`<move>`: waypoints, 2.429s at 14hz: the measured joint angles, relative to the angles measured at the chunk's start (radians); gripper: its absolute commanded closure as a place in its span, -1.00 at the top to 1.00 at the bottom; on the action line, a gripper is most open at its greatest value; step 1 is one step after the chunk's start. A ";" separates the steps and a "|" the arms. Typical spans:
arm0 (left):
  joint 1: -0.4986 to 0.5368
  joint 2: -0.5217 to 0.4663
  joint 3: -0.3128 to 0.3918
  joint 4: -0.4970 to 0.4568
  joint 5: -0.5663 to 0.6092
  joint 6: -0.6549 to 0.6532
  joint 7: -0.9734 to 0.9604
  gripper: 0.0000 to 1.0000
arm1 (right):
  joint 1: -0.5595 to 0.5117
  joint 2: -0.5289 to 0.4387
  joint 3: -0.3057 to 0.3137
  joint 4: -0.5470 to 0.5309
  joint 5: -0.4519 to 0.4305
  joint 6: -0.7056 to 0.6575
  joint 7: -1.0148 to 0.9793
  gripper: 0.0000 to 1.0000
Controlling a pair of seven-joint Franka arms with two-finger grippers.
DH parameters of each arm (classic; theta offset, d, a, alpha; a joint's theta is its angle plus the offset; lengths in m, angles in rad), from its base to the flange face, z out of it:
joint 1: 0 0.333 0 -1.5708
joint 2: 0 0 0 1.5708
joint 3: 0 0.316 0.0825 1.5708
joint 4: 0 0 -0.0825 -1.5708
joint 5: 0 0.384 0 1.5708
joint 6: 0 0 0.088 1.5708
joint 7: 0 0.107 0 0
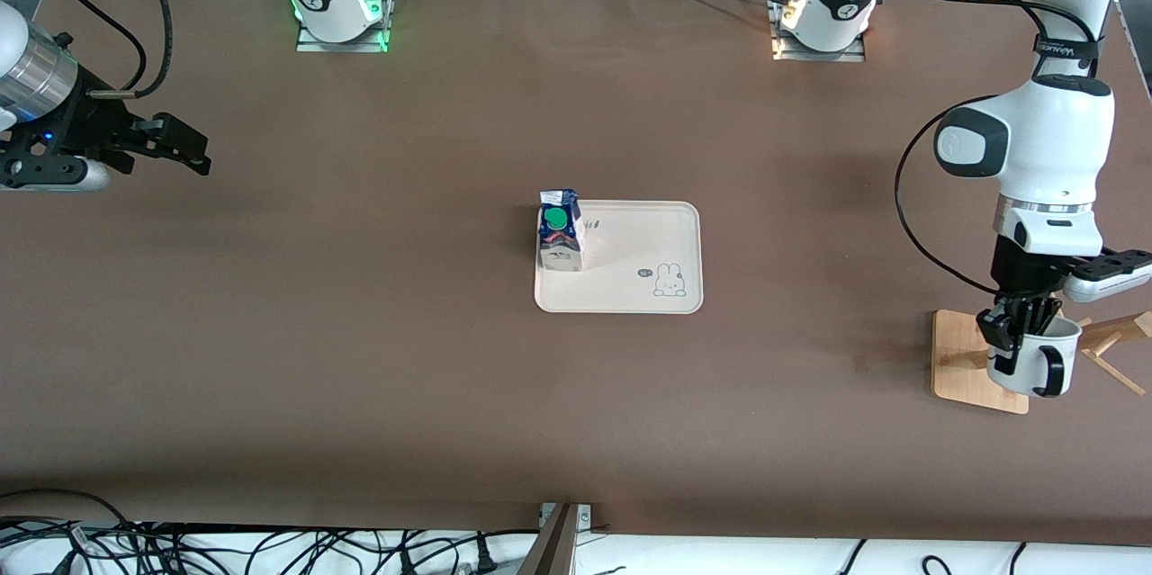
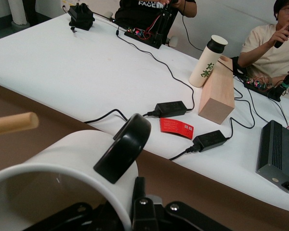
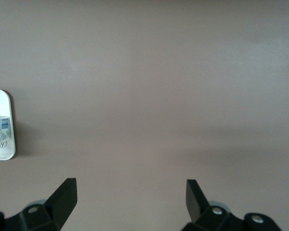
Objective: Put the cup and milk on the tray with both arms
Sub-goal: 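Grasp the white mug by its handle and lift it off the stand, then carry the mug with the left gripper over the tray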
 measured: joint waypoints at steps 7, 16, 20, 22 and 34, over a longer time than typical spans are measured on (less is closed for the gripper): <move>-0.059 -0.033 -0.074 0.000 0.000 -0.481 0.003 -1.00 | 0.000 0.001 0.000 0.000 0.000 0.000 0.000 1.00; -0.182 0.020 -0.140 0.179 0.000 -0.980 -0.111 -1.00 | 0.000 0.002 0.000 0.000 0.000 0.000 0.000 1.00; -0.296 0.145 -0.142 0.317 0.000 -0.989 -0.459 -1.00 | -0.005 0.003 0.000 0.001 0.000 0.000 0.000 1.00; -0.322 0.214 -0.140 0.387 0.000 -0.988 -0.575 -1.00 | -0.008 0.003 0.000 0.001 0.000 0.000 0.000 1.00; -0.395 0.317 -0.136 0.437 0.000 -0.989 -0.811 -1.00 | -0.019 0.012 0.000 0.001 0.000 0.000 0.000 1.00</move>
